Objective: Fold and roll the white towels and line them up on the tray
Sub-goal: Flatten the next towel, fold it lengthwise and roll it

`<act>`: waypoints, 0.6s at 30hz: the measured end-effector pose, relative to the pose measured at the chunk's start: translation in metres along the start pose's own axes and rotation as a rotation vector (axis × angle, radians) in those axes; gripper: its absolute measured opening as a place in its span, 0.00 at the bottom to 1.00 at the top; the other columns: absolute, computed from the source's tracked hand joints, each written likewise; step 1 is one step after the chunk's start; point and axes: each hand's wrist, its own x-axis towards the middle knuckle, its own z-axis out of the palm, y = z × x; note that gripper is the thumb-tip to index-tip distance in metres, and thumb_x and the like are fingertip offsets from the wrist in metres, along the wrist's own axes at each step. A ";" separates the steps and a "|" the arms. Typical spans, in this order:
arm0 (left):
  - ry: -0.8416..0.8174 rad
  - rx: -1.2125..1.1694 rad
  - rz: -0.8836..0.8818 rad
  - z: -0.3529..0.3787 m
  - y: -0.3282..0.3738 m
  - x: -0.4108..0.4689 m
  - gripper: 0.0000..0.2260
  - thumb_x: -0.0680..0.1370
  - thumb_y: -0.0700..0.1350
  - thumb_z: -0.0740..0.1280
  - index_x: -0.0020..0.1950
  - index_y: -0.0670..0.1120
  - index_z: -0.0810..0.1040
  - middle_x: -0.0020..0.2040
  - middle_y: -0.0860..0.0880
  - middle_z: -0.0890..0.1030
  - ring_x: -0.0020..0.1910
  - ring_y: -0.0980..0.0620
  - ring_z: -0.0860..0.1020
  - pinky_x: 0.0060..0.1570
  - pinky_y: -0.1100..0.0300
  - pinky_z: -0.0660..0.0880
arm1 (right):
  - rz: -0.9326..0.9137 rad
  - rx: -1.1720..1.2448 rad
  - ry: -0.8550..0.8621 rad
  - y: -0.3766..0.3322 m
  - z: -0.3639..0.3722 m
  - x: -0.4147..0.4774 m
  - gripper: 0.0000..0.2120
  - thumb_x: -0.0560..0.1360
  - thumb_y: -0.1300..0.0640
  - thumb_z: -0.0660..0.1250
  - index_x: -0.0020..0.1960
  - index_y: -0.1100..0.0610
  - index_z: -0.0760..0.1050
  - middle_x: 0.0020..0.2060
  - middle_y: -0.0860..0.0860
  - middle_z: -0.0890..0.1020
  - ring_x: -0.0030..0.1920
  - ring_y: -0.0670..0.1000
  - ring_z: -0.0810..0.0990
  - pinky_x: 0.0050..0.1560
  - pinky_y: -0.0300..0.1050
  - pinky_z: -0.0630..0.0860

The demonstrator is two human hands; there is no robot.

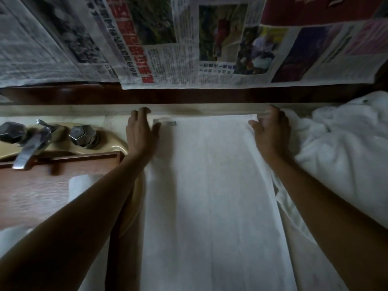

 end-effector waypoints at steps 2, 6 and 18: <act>-0.031 0.007 0.155 0.007 0.018 -0.025 0.21 0.81 0.49 0.69 0.72 0.47 0.70 0.67 0.43 0.74 0.64 0.44 0.73 0.62 0.49 0.71 | -0.164 0.006 0.030 -0.017 0.005 -0.026 0.28 0.80 0.47 0.70 0.75 0.56 0.68 0.68 0.60 0.74 0.68 0.61 0.72 0.65 0.57 0.70; -0.314 0.076 0.360 0.034 0.035 -0.070 0.25 0.86 0.56 0.58 0.82 0.49 0.62 0.82 0.46 0.62 0.81 0.45 0.58 0.78 0.48 0.55 | -0.434 -0.233 -0.291 -0.031 0.039 -0.071 0.31 0.82 0.37 0.56 0.81 0.49 0.61 0.81 0.56 0.60 0.80 0.59 0.58 0.77 0.64 0.57; -0.346 0.254 0.365 0.030 0.018 -0.085 0.30 0.85 0.61 0.46 0.85 0.50 0.49 0.85 0.50 0.48 0.84 0.51 0.43 0.81 0.47 0.40 | -0.370 -0.247 -0.286 -0.021 0.021 -0.072 0.31 0.84 0.39 0.50 0.83 0.52 0.58 0.83 0.55 0.54 0.83 0.57 0.49 0.80 0.61 0.46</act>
